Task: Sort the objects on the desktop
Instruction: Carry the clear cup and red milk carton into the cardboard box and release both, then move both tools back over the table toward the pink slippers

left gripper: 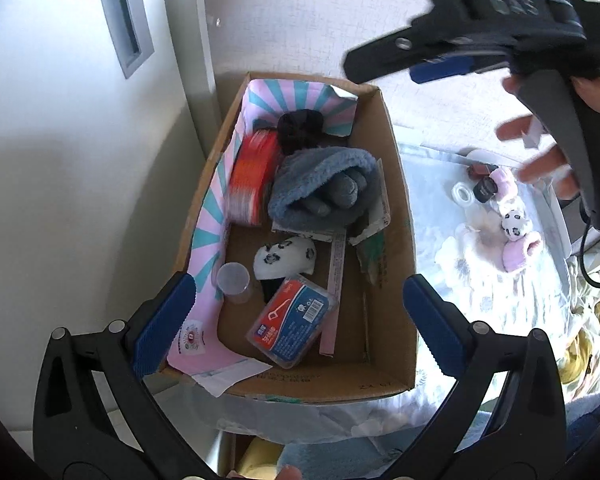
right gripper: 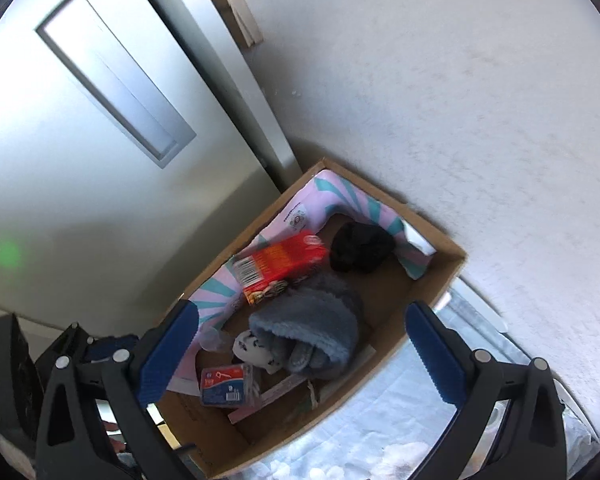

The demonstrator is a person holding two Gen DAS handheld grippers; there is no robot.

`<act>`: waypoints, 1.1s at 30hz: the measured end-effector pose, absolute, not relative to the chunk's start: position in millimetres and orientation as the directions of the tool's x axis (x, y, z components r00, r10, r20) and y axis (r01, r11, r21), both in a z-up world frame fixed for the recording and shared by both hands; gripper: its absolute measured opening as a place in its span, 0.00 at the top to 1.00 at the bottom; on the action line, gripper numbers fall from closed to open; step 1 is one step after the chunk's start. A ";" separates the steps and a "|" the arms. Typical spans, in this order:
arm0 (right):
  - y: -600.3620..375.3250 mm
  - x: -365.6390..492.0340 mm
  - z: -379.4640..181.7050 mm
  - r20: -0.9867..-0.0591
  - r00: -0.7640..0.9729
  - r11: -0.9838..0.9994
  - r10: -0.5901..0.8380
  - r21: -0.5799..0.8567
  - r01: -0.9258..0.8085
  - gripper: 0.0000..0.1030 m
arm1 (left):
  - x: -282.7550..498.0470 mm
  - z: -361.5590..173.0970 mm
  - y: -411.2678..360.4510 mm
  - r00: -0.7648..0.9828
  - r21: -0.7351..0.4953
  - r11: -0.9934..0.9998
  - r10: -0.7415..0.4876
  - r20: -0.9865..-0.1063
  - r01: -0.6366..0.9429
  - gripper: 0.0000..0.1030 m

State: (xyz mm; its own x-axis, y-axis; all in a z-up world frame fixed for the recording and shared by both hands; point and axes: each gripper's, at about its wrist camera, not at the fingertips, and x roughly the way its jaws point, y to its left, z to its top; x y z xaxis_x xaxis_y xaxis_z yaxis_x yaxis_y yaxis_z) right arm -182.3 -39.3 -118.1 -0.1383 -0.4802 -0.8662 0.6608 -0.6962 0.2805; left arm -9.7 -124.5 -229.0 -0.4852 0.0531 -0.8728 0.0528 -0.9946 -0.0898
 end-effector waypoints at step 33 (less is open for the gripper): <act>312.5 -132.7 -141.3 -0.914 -0.239 -0.900 -0.329 0.226 0.373 0.00 | -13.7 -235.3 164.3 -0.450 -0.064 -0.901 0.276 -0.849 -0.430 0.00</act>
State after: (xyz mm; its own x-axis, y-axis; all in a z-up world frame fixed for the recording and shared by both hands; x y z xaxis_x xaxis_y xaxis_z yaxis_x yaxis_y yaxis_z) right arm -132.7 312.5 -141.3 -0.2386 -0.3286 -0.9138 0.3732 -0.8998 0.2262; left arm -13.7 164.3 -235.3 -0.4504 0.2755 -0.8492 -0.4300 -0.9006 -0.0641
